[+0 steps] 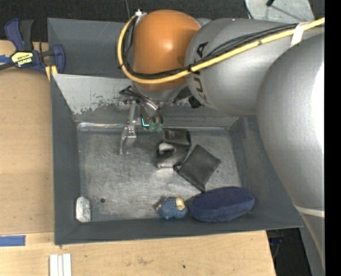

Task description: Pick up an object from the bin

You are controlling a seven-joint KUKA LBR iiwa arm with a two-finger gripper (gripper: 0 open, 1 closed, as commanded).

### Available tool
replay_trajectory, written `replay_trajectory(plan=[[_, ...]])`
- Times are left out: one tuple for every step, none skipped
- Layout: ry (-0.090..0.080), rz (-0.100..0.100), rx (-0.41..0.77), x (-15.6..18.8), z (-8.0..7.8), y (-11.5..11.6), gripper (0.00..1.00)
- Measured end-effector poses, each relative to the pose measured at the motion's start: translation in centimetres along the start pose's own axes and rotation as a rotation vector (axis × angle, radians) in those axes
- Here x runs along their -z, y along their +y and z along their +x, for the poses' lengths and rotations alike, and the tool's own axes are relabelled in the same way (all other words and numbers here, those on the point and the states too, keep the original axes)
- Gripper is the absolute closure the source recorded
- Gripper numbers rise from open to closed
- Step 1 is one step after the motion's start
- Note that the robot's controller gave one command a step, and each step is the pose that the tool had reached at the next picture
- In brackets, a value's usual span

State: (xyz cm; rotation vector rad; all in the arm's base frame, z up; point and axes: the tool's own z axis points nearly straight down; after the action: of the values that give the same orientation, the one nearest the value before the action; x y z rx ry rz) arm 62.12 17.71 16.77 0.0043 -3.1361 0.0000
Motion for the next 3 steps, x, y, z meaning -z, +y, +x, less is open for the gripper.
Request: replay_trajectory(plan=[[-0.007, 0.003, 0.199, -1.7, -0.7, -8.3, 0.0], [-0.008, 0.004, 0.083, 0.8, 2.8, -16.9, 0.0], [-0.002, 0.003, 0.213, -6.9, 2.3, -24.4, 0.0]])
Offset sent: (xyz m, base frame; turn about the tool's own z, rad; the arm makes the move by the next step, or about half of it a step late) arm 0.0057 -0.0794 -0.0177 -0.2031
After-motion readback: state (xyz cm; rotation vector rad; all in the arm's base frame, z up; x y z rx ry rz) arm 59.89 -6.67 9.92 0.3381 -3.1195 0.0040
